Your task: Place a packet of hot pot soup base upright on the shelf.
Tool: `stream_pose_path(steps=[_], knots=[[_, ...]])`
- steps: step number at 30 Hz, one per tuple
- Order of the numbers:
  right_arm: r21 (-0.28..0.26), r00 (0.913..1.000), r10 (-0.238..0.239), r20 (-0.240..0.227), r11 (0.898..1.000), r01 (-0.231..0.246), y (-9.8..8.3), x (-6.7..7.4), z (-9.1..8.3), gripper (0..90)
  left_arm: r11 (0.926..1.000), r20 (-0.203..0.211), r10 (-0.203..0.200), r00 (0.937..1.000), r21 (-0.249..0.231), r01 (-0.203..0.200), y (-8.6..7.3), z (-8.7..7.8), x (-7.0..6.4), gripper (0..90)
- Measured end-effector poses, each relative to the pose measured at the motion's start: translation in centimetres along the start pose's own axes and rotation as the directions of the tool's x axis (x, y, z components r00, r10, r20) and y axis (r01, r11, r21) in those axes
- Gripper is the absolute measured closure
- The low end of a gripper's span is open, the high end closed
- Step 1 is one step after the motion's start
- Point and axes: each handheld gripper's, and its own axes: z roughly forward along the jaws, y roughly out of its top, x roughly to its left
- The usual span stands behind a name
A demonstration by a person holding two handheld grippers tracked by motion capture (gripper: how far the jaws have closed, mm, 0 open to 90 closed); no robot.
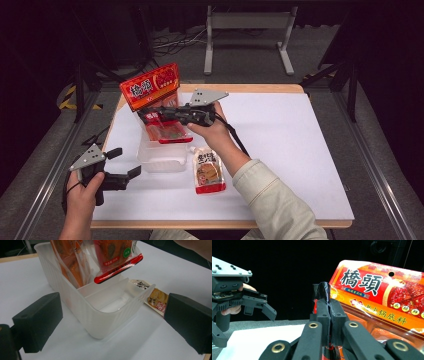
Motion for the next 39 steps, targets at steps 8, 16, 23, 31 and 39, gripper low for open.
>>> stream_pose_path(steps=[8, 16, 23, 31, 39], knots=[[0.011, 1.0, 0.001, 0.004, 1.0, -0.001, -1.0, -0.1, 1.0, 88.4, 1.0, 0.008, 0.006, 0.9999, -0.001, -0.006, 0.2, 0.3, 0.1, 2.9], [0.017, 0.9999, 0.007, 0.009, 1.0, -0.007, -1.7, 0.0, 1.9, 87.8, 1.0, 0.009, 0.004, 1.0, -0.008, -0.004, 0.2, 0.3, 0.2, 2.9], [0.017, 0.9999, 0.009, 0.007, 1.0, -0.009, -2.2, 0.2, 2.6, 87.6, 1.0, 0.009, 0.004, 1.0, -0.005, -0.004, 0.2, 0.3, 0.3, 2.9], [0.031, 0.9998, 0.017, -0.004, 0.999, -0.017, -2.8, 0.7, 3.4, 86.5, 1.0, 0.009, 0.003, 1.0, -0.006, -0.003, 0.2, 0.4, 0.3, 2.9], [0.048, 0.9988, 0.045, -0.016, 0.998, -0.045, -4.0, 1.1, 3.3, 85.1, 1.0, 0.013, 0.001, 0.9999, 0.003, -0.001, 0.1, 0.5, 0.3, 2.9]])
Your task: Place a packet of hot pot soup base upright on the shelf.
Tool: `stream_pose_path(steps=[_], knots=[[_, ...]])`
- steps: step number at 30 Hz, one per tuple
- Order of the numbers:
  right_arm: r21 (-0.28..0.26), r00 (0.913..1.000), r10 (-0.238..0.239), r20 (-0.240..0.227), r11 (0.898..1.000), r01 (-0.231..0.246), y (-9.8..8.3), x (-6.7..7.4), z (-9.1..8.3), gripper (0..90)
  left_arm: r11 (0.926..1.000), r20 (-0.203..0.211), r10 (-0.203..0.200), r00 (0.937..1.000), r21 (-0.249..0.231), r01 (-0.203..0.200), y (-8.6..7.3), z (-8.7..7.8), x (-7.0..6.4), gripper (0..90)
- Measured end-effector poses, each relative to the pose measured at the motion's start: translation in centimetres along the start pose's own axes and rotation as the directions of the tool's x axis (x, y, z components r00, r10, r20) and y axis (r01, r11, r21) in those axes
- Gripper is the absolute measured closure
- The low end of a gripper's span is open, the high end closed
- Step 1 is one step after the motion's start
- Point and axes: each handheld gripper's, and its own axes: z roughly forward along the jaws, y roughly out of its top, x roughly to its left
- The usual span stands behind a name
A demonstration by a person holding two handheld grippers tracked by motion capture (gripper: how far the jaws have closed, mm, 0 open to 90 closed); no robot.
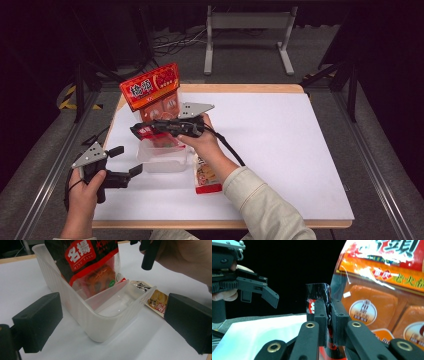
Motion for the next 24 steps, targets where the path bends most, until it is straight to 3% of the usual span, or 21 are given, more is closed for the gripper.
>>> stream_pose_path(steps=[24], knots=[[0.08, 0.9985, 0.034, 0.043, 0.996, -0.038, -2.2, -0.5, -3.1, 82.0, 0.9999, 0.002, 0.001, 1.0, 0.012, -0.001, 0.0, 0.6, 0.1, 2.9]])
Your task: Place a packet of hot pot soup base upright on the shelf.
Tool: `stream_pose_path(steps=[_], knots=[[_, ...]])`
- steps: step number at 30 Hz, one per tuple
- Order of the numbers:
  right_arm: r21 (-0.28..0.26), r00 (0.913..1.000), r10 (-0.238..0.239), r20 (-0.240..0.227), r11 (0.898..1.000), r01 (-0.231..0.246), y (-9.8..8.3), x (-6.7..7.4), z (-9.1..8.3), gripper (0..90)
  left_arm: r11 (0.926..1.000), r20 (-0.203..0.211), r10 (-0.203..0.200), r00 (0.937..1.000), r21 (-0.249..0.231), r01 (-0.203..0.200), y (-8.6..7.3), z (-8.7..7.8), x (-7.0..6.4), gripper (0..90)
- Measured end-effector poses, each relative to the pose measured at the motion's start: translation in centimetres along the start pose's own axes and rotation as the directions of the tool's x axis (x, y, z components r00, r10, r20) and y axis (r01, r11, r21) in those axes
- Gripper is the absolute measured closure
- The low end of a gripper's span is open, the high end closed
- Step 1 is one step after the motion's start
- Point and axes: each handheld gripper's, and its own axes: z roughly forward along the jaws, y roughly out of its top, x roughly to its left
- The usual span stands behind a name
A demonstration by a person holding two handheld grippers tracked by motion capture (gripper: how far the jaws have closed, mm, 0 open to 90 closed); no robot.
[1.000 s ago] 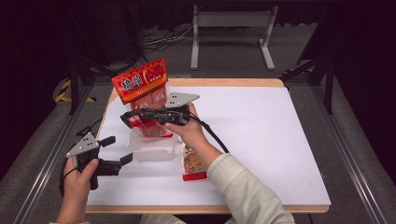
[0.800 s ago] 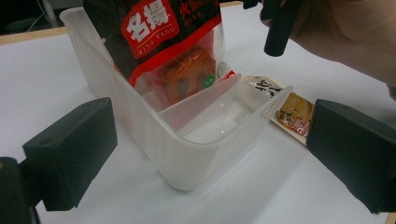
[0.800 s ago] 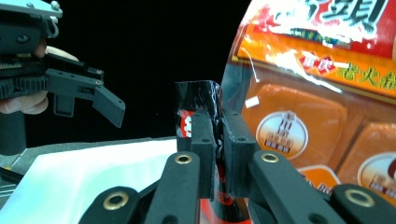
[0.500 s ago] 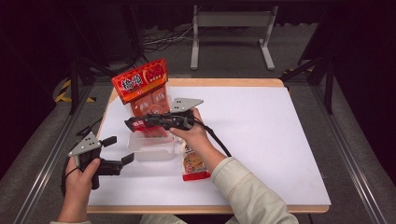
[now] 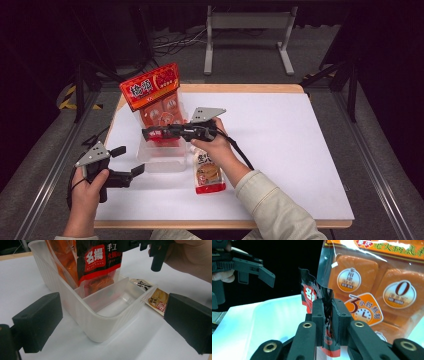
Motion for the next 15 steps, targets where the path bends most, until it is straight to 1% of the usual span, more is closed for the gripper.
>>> stream_pose_path(steps=[6, 10, 15], knots=[[0.017, 0.9999, 0.009, 0.008, 1.0, -0.009, -0.66, -0.21, -0.31, 82.8, 1.0, -0.001, 0.001, 1.0, 0.002, -0.001, 0.01, 0.03, -0.01, 2.9], [0.018, 0.9996, 0.026, 0.012, 0.999, -0.027, -1.02, -0.29, -0.42, 82.5, 1.0, 0.001, -0.001, 1.0, 0.004, 0.001, 0.02, 0.04, -0.04, 2.9], [0.017, 0.9994, 0.031, 0.012, 0.999, -0.031, -0.91, -0.21, -0.66, 80.9, 1.0, 0.0, -0.001, 1.0, 0.0, 0.001, 0.01, 0.05, 0.0, 2.9]])
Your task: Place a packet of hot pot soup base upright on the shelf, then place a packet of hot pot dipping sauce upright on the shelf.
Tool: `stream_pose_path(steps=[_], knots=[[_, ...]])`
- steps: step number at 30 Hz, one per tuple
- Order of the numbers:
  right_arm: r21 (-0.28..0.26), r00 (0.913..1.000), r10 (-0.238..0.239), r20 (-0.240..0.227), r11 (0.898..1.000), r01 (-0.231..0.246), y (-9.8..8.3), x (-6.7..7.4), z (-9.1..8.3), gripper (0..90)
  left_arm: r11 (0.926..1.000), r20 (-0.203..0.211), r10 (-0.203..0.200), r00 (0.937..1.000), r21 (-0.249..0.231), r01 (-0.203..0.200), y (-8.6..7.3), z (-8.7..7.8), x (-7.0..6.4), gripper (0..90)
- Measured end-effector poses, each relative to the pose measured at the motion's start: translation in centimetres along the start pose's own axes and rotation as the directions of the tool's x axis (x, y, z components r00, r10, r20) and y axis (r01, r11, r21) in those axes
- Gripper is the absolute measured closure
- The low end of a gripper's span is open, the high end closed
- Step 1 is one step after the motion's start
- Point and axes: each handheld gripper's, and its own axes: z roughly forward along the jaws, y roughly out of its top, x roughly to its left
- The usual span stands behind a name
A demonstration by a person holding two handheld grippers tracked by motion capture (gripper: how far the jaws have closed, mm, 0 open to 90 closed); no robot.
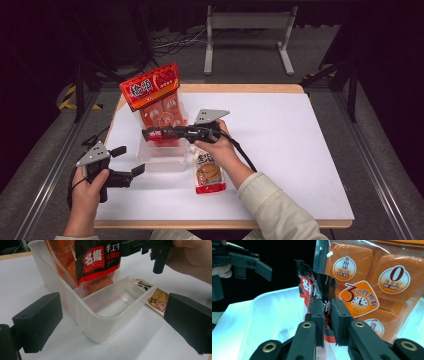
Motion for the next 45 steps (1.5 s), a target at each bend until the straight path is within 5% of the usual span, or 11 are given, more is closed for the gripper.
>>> stream_pose_path(steps=[13, 18, 26, 35, 45], knots=[[0.004, 0.9984, 0.057, -0.002, 0.998, -0.057, 1.0, 0.3, -3.1, 63.3, 1.0, -0.004, -0.002, 1.0, -0.002, 0.002, 0.1, -0.2, 0.3, 2.7], [0.052, 0.9963, 0.065, 0.057, 0.996, -0.068, 1.4, 1.0, -5.6, 54.4, 0.9998, 0.041, -0.006, 0.9992, 0.017, 0.005, 0.4, -0.1, 0.3, 2.0], [0.094, 0.992, 0.067, 0.107, 0.993, -0.077, 1.3, 1.7, -8.4, 47.7, 0.9998, 0.049, 0.005, 0.9988, 0.019, -0.006, 0.6, 0.2, 0.2, 2.1], [0.143, 0.988, 0.09, 0.126, 0.984, -0.108, 0.7, 1.6, -9.5, 41.6, 0.9999, 0.05, -0.003, 0.9988, 0.016, 0.002, 0.6, -0.1, 0.2, 2.1], [0.213, 0.9785, 0.144, 0.148, 0.961, -0.174, -0.2, 0.8, -9.5, 34.3, 0.9999, 0.045, 0.004, 0.999, 0.016, -0.005, 0.6, -0.1, 0.3, 2.2]])
